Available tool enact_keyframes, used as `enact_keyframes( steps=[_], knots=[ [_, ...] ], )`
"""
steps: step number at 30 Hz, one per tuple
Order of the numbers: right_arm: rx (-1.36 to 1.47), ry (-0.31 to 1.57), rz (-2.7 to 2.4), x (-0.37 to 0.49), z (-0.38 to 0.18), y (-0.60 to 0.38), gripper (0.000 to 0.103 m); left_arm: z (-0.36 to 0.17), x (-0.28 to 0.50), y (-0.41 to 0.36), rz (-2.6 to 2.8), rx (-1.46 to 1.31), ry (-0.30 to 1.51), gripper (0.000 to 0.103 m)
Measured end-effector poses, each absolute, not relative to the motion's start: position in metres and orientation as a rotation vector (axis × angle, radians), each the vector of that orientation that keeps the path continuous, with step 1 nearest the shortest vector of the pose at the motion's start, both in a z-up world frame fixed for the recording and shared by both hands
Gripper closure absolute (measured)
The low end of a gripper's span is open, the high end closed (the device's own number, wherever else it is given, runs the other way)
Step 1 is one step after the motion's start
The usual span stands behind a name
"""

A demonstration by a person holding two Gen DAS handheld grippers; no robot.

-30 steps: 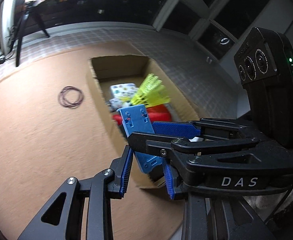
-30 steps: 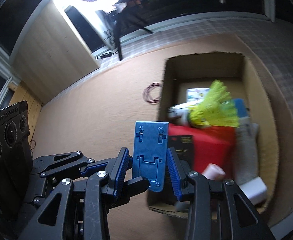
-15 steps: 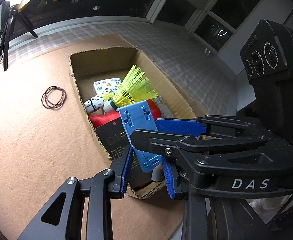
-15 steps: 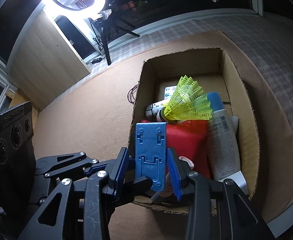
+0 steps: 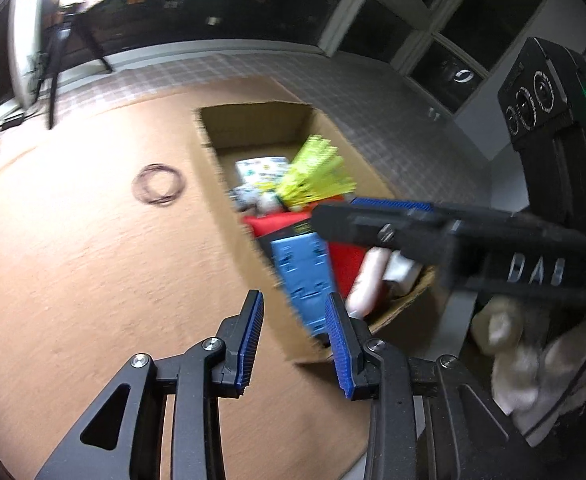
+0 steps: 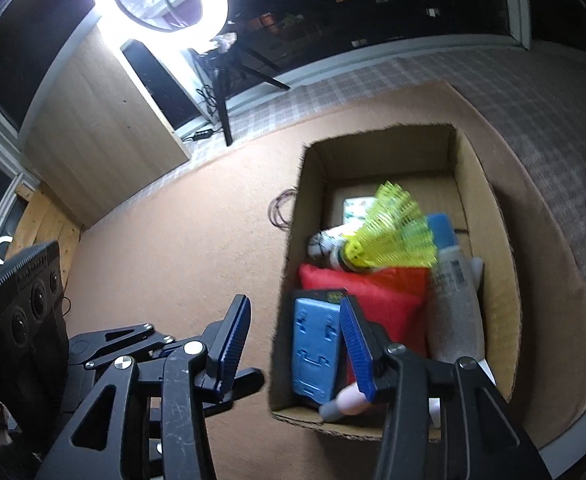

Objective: Organize objects
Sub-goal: 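Open the right tool to drop the stand and withdraw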

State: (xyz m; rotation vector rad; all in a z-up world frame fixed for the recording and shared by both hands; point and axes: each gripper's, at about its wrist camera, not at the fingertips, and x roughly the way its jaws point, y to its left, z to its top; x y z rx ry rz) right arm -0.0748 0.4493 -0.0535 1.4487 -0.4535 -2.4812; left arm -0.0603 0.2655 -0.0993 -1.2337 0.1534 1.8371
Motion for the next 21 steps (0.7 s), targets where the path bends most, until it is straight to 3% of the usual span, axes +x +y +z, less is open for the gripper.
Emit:
enact_keyframes(
  steps=[3, 7, 21],
  knots=[
    [1.433, -0.419, -2.455, -0.085, -0.048, 0.436, 0.060, -0.097, -0.065, 0.242, 1.894, -1.244, 0.147, 0.065],
    [1.433, -0.371, -2.404, -0.104, -0.046, 0.414, 0.058, -0.092, -0.072, 0.208, 1.979, -1.263, 0.113, 0.052],
    [1.652, -0.269, -2.293, -0.206, -0.093, 0.366, 0.057, -0.099, -0.077, 0.059, 2.210, -1.376, -0.055, 0.052]
  ],
)
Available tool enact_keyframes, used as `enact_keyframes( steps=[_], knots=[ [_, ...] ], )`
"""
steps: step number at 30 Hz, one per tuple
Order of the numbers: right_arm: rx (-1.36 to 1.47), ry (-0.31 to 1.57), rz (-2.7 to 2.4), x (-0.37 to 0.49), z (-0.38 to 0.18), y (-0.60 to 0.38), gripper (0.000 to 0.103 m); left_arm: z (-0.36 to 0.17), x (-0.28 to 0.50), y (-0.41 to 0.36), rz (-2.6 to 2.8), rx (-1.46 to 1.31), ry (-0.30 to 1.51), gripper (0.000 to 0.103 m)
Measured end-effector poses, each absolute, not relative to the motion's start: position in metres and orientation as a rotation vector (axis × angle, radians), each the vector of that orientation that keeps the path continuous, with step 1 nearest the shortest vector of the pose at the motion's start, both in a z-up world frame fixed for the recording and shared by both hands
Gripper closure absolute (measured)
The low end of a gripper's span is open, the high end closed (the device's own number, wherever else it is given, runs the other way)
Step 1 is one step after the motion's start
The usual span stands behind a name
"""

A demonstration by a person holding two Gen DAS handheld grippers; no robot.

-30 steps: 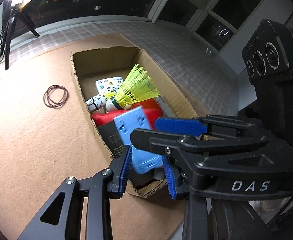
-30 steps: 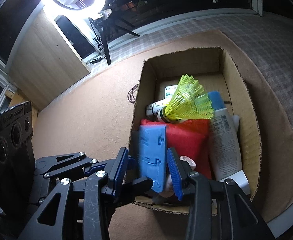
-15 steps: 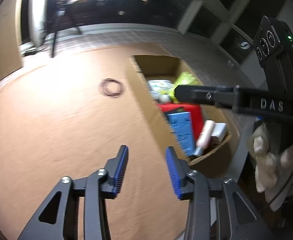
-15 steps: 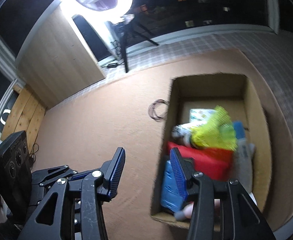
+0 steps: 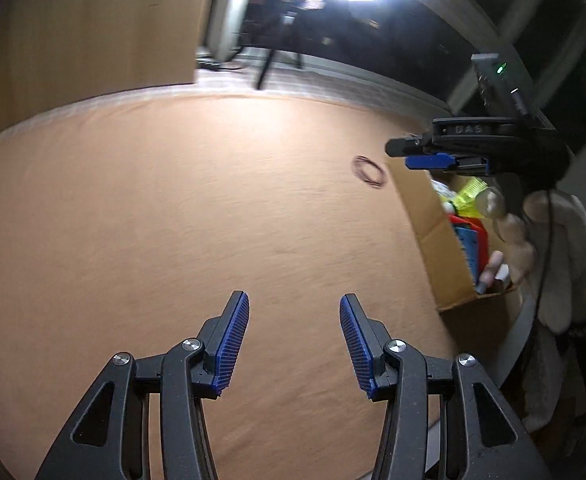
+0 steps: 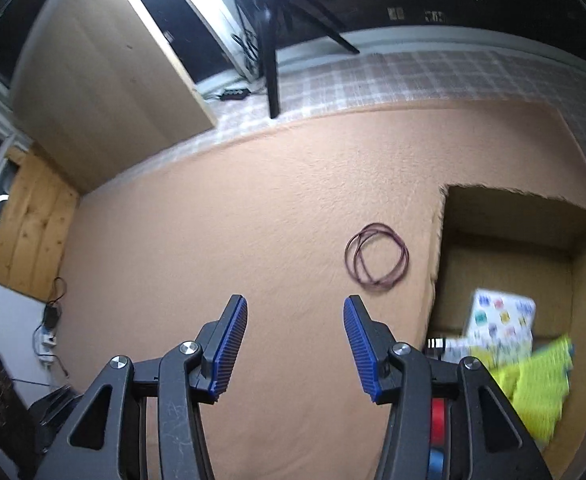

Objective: Organize objects
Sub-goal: 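Open the right tool to drop the stand and withdraw, then close the right tool on the purple cable coil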

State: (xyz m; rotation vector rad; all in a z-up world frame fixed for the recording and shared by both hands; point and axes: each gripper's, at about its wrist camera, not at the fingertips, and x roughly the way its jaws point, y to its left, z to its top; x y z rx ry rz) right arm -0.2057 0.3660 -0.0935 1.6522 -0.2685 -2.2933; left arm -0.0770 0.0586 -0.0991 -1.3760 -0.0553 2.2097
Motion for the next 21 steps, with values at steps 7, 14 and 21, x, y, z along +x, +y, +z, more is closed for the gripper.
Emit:
enact_keyframes(
  steps=[7, 14, 21],
  knots=[
    [1.776, -0.127, -2.317, -0.233, -0.121, 0.356, 0.057, -0.106, -0.077, 0.001, 2.282, -1.419, -0.142, 0.052],
    [1.836, 0.014, -2.331, -0.247, -0.133, 0.341, 0.057, -0.111, -0.076, -0.026, 2.304, -1.435, -0.182, 0.052],
    [1.847, 0.077, -2.319, -0.254, -0.135, 0.328, 0.061, -0.109, -0.076, -0.036, 2.312, -1.429, -0.199, 0.052]
  ],
)
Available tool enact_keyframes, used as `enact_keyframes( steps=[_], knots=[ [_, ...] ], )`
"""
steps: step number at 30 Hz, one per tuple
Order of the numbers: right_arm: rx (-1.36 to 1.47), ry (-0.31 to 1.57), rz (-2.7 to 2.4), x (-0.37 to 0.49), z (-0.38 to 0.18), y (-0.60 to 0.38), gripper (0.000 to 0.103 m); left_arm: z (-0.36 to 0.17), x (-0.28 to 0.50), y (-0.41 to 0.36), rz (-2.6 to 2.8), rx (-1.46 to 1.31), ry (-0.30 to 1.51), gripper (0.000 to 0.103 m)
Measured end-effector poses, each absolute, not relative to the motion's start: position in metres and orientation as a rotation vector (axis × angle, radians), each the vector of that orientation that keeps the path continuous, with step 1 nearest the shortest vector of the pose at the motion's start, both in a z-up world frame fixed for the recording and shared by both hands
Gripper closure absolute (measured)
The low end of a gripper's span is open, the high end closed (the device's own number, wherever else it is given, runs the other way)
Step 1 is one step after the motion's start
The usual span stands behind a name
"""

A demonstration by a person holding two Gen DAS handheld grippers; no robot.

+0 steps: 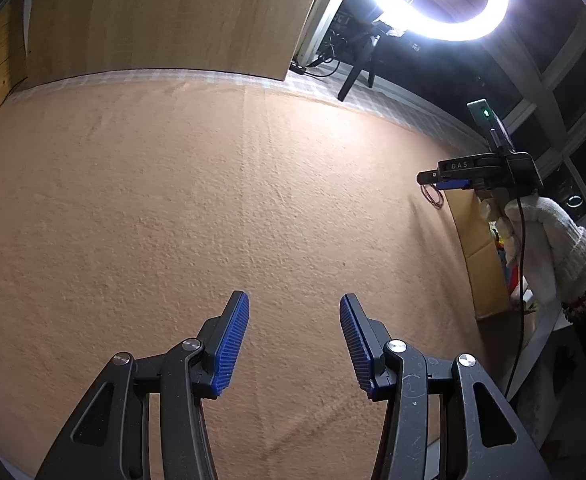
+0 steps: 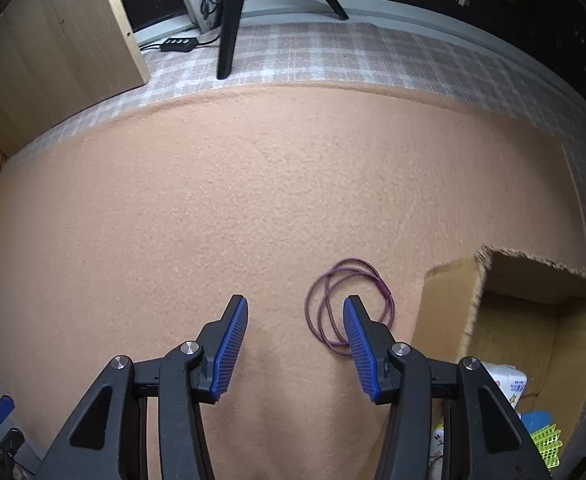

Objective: Organize objects
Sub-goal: 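Close the right tool on the purple cable coil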

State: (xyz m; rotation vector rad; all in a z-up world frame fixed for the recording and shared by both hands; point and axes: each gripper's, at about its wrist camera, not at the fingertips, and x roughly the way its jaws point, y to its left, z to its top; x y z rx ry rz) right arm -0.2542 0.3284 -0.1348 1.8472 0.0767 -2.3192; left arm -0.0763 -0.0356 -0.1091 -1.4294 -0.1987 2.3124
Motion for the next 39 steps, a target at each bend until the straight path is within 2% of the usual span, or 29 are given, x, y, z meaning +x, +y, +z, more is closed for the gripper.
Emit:
enact_keyframes(
  steps=[10, 15, 19, 23, 26, 39],
  knots=[
    [1.918, 0.245, -2.320, -0.264, -0.152, 0.313, 0.067, -0.113, -0.079, -0.041, 2.307, -1.431, -0.227, 0.052],
    [1.923, 0.254, -2.312, -0.268, -0.156, 0.312, 0.070, -0.114, -0.077, -0.048, 2.315, -1.435, -0.244, 0.052],
    [1.919, 0.200, -2.292, -0.271, -0.157, 0.314, 0.076, -0.113, -0.073, -0.049, 2.316, -1.436, -0.253, 0.052],
    [1.910, 0.170, -2.294, -0.271, -0.157, 0.317, 0.092, -0.113, -0.071, -0.050, 2.312, -1.437, -0.266, 0.052],
    [1.898, 0.148, -2.306, -0.269, -0.157, 0.319, 0.099, -0.114, -0.074, -0.047, 2.308, -1.443, -0.267, 0.052],
    [1.681, -0.079, -2.387, -0.237, -0.104, 0.357, 0.100, -0.105, -0.081, -0.021, 2.290, -1.412, -0.224, 0.052]
  ],
)
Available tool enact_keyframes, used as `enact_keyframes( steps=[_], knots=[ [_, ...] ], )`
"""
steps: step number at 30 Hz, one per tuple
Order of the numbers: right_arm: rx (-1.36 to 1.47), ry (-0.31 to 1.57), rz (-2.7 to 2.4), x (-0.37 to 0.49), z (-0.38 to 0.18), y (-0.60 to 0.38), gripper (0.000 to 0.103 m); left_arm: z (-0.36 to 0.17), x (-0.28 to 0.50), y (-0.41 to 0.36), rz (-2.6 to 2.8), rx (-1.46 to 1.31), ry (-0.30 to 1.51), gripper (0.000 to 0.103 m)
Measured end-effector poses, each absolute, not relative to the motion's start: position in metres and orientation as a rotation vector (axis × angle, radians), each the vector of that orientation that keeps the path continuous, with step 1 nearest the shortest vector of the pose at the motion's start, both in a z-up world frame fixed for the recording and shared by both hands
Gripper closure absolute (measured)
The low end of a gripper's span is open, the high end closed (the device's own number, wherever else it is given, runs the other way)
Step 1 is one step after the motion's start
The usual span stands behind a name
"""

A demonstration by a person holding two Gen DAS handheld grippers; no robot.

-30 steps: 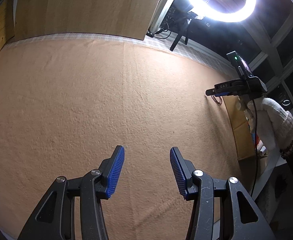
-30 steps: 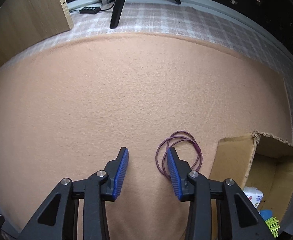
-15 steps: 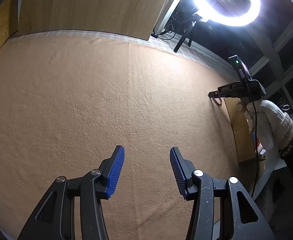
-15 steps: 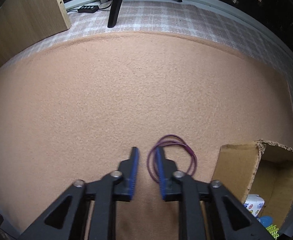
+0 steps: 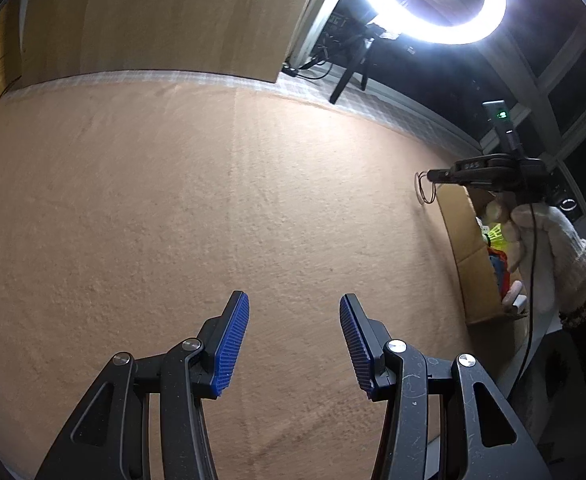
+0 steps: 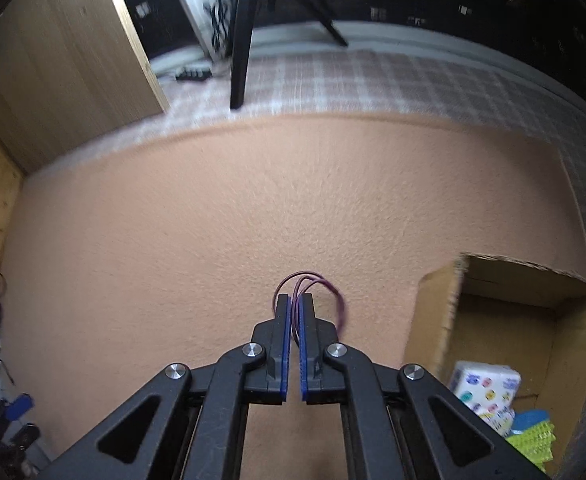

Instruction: Organize objects

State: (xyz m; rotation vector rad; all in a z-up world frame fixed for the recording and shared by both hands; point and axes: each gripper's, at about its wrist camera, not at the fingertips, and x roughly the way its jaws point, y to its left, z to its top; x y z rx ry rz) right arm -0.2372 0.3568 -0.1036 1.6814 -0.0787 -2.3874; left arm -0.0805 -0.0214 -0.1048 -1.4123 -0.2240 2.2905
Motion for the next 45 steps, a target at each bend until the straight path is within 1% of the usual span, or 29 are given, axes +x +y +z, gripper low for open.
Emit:
enact_keyframes(
  steps=[11, 22, 34, 35, 37, 38, 39, 43, 45],
  knots=[
    [1.534, -0.182, -2.552, -0.211, -0.051, 0.431, 0.100, -0.095, -0.079, 0.023, 2.247, -1.376, -0.160, 0.052],
    [1.566, -0.300, -2.619, -0.204, -0.064, 0.494, 0.100, -0.088, -0.072, 0.061, 2.220, -1.363, -0.088, 0.052],
    [1.563, -0.294, -2.628, -0.205, -0.065, 0.502, 0.099, -0.086, -0.068, 0.067, 2.237, -1.370, -0.077, 0.052],
    [1.565, -0.294, -2.628, -0.205, -0.065, 0.502, 0.098, -0.086, -0.068, 0.067, 2.240, -1.371, -0.078, 0.052],
    [1.562, -0.290, -2.638, -0.204, -0.064, 0.502, 0.086, -0.085, -0.068, 0.066, 2.244, -1.369, -0.078, 0.052],
    [1.560, -0.289, -2.645, -0.203, -0.064, 0.502, 0.076, -0.085, -0.067, 0.065, 2.248, -1.368, -0.076, 0.052],
    [1.557, -0.291, -2.648, -0.202, -0.063, 0.502, 0.071, -0.085, -0.067, 0.064, 2.250, -1.366, -0.074, 0.052],
    [1.550, -0.307, -2.639, -0.197, -0.059, 0.497, 0.070, -0.083, -0.067, 0.059, 2.261, -1.367, -0.072, 0.052],
    [1.538, -0.301, -2.633, -0.192, -0.055, 0.490, 0.068, -0.082, -0.068, 0.055, 2.270, -1.368, -0.070, 0.052]
  ],
)
